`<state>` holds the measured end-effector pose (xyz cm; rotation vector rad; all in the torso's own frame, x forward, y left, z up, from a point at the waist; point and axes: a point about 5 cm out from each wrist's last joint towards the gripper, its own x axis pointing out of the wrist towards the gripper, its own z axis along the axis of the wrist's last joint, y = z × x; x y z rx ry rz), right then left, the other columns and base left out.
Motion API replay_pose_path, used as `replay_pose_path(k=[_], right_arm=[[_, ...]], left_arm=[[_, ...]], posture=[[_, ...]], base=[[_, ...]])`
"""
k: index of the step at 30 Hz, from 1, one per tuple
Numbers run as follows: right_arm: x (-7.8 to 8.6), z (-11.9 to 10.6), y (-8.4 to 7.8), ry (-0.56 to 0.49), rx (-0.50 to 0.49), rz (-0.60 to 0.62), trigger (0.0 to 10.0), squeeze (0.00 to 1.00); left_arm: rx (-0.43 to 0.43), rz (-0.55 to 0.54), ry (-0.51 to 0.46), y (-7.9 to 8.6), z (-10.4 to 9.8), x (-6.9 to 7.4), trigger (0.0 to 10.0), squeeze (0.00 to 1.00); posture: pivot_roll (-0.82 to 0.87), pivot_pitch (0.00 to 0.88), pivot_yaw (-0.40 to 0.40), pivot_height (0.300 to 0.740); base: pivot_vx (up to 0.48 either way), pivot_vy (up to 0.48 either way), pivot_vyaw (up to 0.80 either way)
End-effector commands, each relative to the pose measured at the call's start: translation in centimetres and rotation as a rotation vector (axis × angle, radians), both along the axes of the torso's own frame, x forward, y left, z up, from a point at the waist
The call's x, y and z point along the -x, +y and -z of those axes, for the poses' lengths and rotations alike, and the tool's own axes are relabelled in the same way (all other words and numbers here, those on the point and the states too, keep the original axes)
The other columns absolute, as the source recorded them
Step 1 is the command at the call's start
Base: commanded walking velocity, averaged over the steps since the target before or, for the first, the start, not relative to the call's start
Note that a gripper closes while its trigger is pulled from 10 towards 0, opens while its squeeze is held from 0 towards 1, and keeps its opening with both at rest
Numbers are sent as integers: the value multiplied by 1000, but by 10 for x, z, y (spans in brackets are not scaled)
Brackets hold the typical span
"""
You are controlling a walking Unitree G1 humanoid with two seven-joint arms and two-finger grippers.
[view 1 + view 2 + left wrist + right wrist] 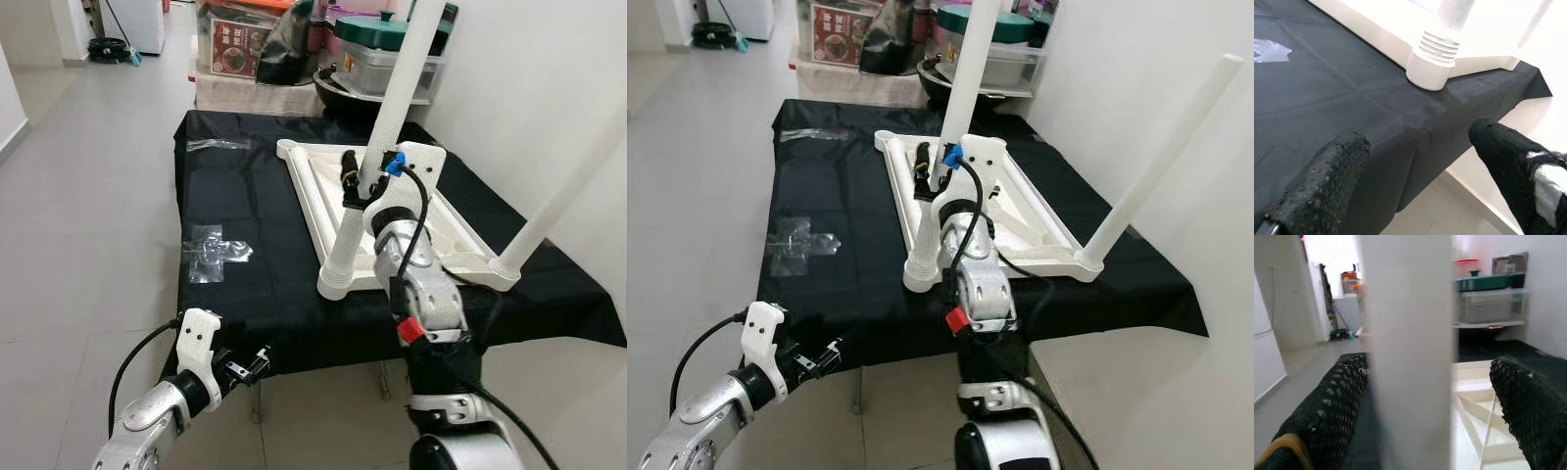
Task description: Building children table
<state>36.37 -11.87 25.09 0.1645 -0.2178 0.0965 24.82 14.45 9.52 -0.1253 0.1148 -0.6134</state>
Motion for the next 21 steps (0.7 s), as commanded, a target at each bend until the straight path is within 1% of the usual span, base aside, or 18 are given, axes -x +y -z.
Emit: replay_pose_path(k=[1,2,4,6,7,8,11,12,13,15,16,17,19,20,21], right_arm=[[-2,0,-4,19,-19,-72,10000,0],[-2,0,-4,19,-19,-72,10000,0],[-7,-1,-15,21,48,-110,10000,0],[-7,-1,-15,21,48,-110,10000,0],[-10,-3,-21,22,76,-122,10000,0],[-16,-8,-29,26,123,-203,10000,0],[-17,-10,-30,32,127,-234,10000,0],[-18,-11,-30,36,135,-290,10000,0],[-18,-11,-30,36,135,-290,10000,0],[-19,-13,-31,39,159,-367,10000,0],[-19,-13,-31,39,159,-367,10000,0],[-19,-14,-34,37,180,-409,2824,0],[-20,-15,-36,36,192,-432,2824,0],[-21,-16,-39,42,196,-446,0,0],[-21,-16,-39,42,196,-446,0,0]], left_arm=[[8,12,3,-2,0,0,10000,0],[8,12,3,-2,0,0,10000,0],[8,12,7,-2,1,1,10000,0],[8,12,7,-2,1,1,10000,0],[9,15,8,-2,2,1,10000,0],[11,20,8,-4,2,0,10000,0],[12,20,6,-4,1,0,10000,0],[12,20,4,-4,0,-1,10000,0],[12,20,4,-4,0,-1,10000,0],[12,21,1,-3,0,-2,10000,0],[12,21,1,-3,0,-2,10000,0],[11,21,2,-3,0,-1,10000,0],[11,22,2,-2,0,0,10000,0],[10,21,3,-2,0,0,10000,0],[10,21,3,-2,0,0,10000,0]], posture=[[50,0,-163,740],[50,0,-163,740],[42,0,-156,740],[42,0,-156,740],[42,0,-156,740],[41,0,-155,740],[41,0,-155,740],[41,0,-155,740],[41,0,-155,740],[45,0,-155,740],[45,0,-155,740],[46,0,-154,740],[46,0,-154,740],[47,0,-157,740],[47,0,-157,740]], base=[[0,0,0],[0,0,0],[0,0,0],[0,0,0],[0,0,0],[0,0,0],[0,0,0],[0,0,0],[0,0,0],[0,0,0],[0,0,0],[0,0,0],[0,0,0],[0,0,0],[0,0,0]])
